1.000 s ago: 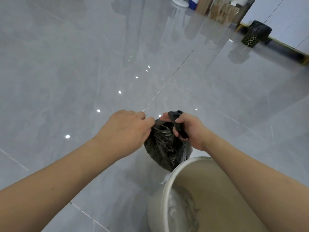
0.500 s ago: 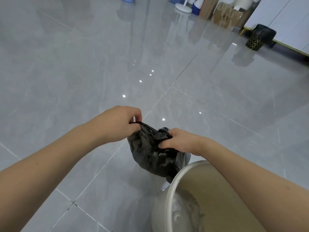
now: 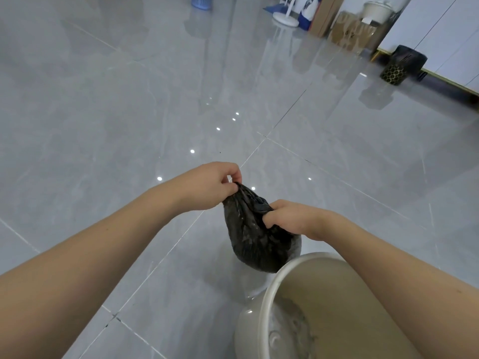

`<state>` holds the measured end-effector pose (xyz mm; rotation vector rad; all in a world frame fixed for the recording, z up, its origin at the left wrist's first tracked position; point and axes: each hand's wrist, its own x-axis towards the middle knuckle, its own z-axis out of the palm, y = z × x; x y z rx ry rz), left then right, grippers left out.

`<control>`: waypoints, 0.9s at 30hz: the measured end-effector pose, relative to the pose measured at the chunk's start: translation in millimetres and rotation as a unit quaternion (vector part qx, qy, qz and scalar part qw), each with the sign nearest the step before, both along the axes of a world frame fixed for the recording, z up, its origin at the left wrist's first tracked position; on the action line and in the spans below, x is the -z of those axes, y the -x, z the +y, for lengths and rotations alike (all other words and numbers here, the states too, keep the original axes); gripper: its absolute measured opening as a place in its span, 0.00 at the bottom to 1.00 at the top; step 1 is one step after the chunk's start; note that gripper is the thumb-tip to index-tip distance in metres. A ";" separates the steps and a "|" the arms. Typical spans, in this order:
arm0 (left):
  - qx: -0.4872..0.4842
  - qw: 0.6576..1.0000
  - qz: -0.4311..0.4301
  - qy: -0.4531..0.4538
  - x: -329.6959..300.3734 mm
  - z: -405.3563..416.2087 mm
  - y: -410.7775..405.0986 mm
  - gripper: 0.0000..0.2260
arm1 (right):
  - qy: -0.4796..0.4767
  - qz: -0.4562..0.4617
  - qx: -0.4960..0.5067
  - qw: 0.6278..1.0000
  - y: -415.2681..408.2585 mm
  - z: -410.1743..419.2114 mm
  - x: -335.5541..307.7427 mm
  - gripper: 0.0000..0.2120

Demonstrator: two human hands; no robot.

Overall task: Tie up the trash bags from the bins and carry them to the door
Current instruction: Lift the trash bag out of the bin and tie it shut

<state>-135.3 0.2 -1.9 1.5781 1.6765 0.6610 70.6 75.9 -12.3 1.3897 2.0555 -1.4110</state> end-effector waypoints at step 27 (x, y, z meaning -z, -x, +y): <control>-0.194 0.946 -0.260 -0.013 61.3 6.5 -38.9 0.07 | -0.402 -0.057 -0.181 0.896 -4.0 6.2 -11.9 0.08</control>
